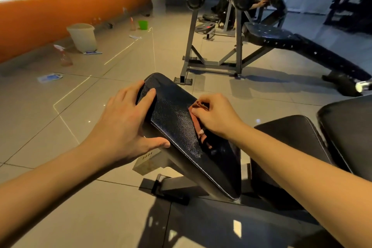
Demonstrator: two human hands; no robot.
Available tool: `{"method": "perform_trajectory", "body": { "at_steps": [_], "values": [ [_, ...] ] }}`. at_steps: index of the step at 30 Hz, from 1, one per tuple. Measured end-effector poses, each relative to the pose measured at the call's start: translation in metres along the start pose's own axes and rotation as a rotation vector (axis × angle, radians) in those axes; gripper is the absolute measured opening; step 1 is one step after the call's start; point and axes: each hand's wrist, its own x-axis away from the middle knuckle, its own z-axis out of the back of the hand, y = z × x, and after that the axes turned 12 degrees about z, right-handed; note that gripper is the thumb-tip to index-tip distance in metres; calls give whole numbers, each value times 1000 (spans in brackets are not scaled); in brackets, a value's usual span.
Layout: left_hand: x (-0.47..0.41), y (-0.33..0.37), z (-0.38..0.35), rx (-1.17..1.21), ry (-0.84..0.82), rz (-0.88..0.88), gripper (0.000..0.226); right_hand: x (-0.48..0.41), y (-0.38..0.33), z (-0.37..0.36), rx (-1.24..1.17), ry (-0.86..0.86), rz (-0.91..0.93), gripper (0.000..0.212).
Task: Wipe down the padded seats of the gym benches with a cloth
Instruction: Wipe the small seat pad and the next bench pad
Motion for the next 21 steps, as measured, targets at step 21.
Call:
{"method": "perform_trajectory", "body": {
  "at_steps": [21],
  "values": [
    [-2, -1, -4, -40, -8, 9, 128, 7, 25, -20, 38, 309, -307, 22]
  ]
}}
